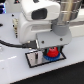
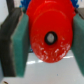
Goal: Insert the blue gear onto the right peg, followed by the red gear
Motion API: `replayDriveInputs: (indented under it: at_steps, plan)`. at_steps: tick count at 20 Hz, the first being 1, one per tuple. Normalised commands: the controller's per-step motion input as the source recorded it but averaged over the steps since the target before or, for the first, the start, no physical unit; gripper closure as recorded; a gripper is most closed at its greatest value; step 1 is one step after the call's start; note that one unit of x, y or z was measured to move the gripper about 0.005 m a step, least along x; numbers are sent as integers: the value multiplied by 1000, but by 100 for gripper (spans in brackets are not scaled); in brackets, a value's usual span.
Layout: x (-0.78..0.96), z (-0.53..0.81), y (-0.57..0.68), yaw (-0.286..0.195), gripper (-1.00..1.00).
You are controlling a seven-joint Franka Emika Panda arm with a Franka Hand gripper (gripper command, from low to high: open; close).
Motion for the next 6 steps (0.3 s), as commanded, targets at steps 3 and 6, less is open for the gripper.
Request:
replayDriveInputs:
  at_steps: [3, 6]
  plan:
    - [-5, 368, 107, 0, -100]
    - [-28, 305, 130, 0, -100]
